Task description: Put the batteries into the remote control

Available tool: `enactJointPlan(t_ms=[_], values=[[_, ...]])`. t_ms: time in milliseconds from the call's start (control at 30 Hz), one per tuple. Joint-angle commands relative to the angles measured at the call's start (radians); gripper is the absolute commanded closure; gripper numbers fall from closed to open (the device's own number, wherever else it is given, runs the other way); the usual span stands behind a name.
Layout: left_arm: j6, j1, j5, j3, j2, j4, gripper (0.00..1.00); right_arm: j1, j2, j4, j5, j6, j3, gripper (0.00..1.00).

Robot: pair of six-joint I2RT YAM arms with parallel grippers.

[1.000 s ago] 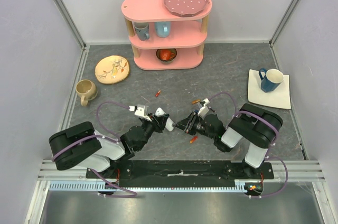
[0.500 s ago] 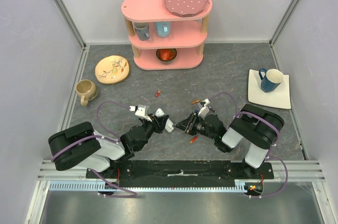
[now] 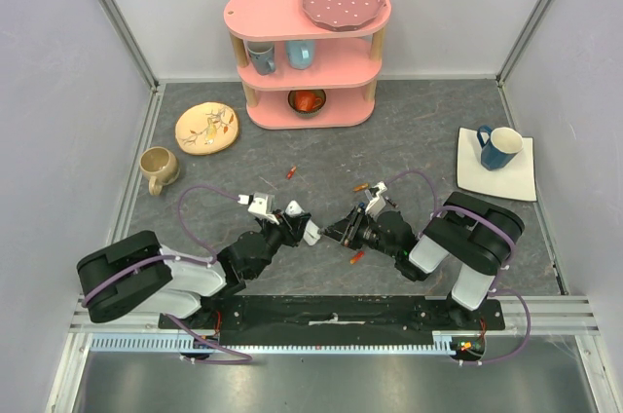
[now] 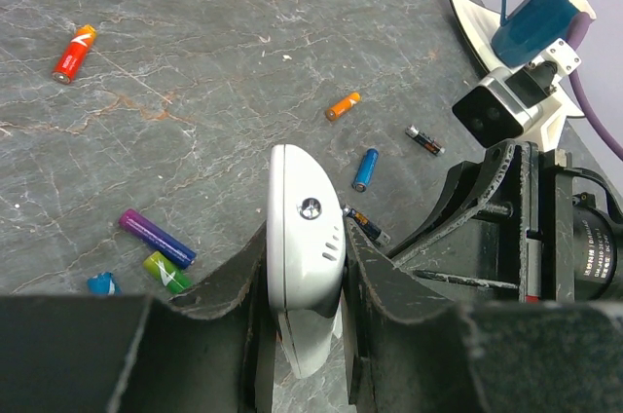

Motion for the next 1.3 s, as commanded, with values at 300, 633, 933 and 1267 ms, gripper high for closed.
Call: enactJointPlan(t_ms=[300, 633, 933, 1267], values=[[-0.067, -0.011, 0.020, 0.021, -0.072, -0.061, 0.98, -0.007, -0.007, 0.070, 0.013, -0.020, 0.003, 0.69], [-0.110, -0.011, 0.016, 0.064, -0.106, -0.143, 0.98, -0.007, -0.048, 0.029, 0.008, -0.018, 0.009, 0.56], [-0.135, -0.011, -0.006, 0.048, -0.117, -0.159, 0.98, -0.013, -0.128, -0.052, 0.027, -0.033, -0.007, 0.42], [-0.194, 0.001, 0.019, 0.077, -0.222, -0.352, 0.98, -0.005, -0.542, -0.909, 0.049, -0.525, 0.195, 0.35]])
